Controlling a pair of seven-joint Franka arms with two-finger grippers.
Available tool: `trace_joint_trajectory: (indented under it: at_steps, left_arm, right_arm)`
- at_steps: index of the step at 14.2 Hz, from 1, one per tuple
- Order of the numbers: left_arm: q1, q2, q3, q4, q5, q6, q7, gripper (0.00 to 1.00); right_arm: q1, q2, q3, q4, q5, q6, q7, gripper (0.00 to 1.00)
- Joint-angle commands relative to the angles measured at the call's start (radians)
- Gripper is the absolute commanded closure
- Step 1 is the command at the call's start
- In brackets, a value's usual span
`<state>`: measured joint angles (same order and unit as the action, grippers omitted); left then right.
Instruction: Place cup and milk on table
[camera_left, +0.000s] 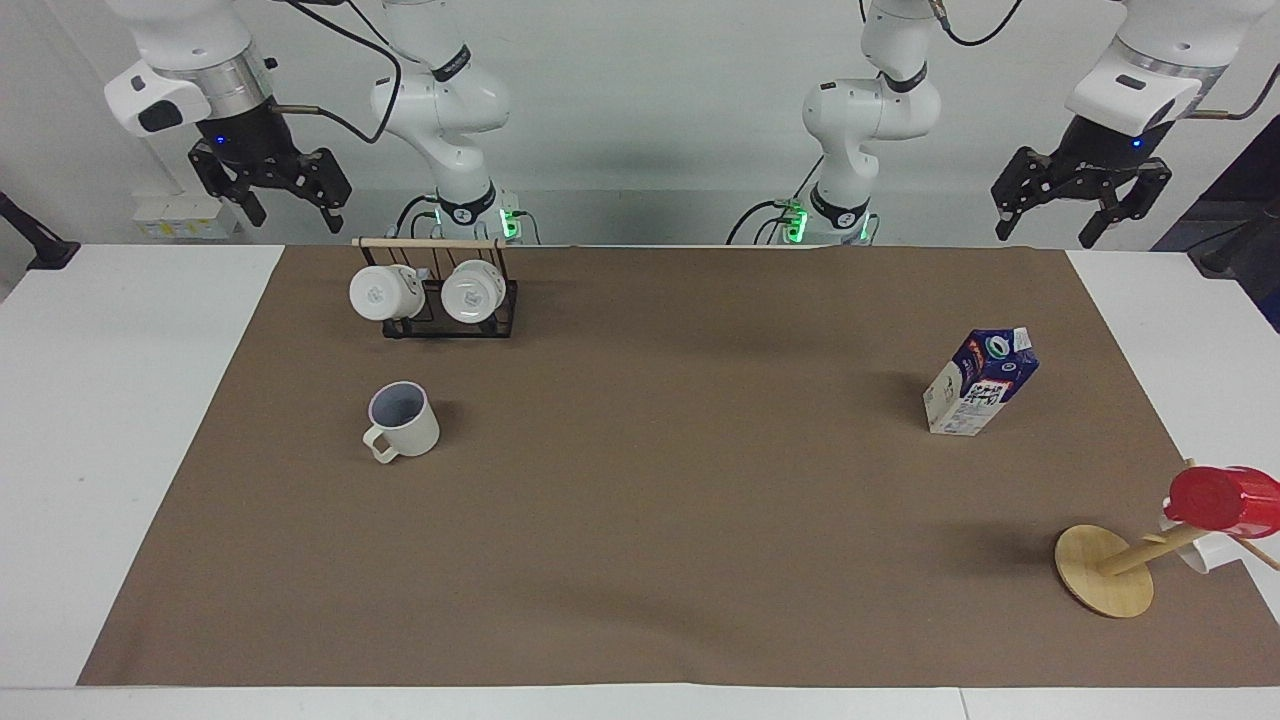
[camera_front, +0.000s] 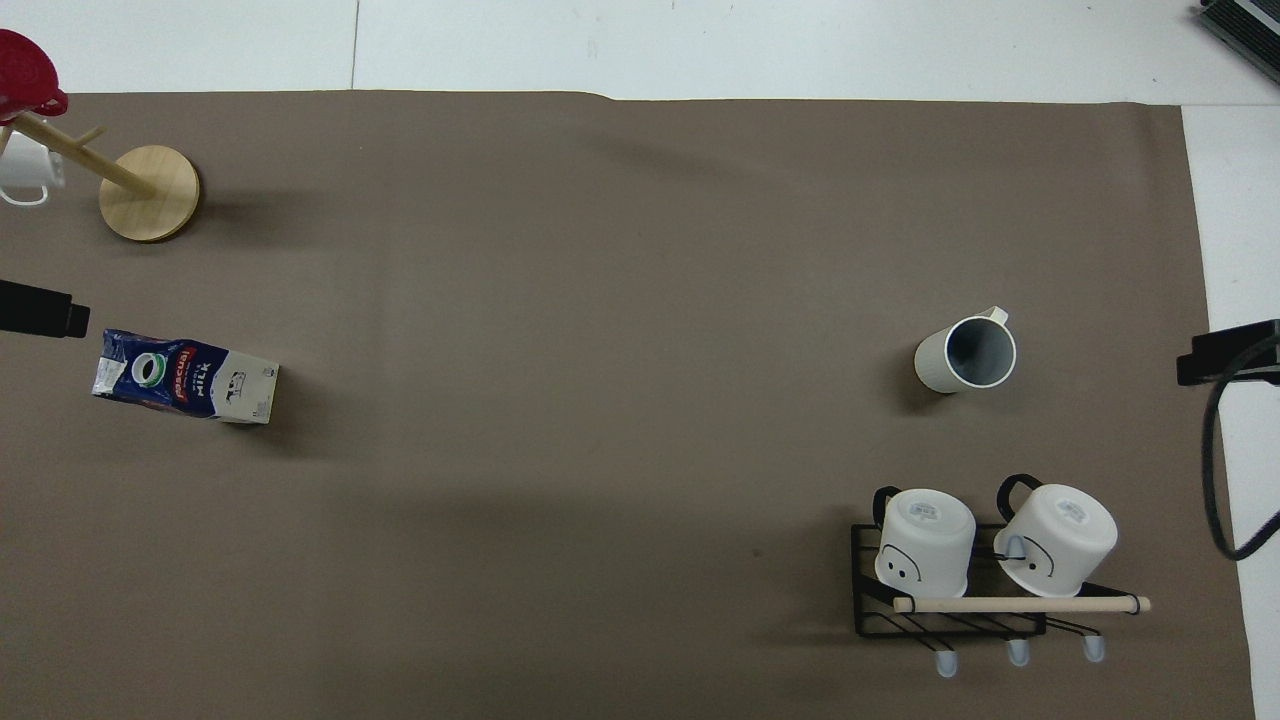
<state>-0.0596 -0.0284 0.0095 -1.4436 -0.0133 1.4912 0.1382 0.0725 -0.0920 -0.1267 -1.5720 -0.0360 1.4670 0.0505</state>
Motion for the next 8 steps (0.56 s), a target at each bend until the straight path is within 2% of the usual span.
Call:
trace_joint_trajectory:
  at_steps: [1,8]
  left_arm:
    - [0.001,-0.008,0.001,-0.004,0.004,-0.011,-0.008,0.00]
    - [-0.003,-0.011,0.000,-0.008,0.004,-0.026,-0.008,0.00]
  right_arm:
    - [-0.002,-0.014,0.002,-0.013,-0.010,-0.013,-0.004,0.00]
    - [-0.003,-0.012,0.001,-0.007,-0.010,-0.019,-0.007,0.00]
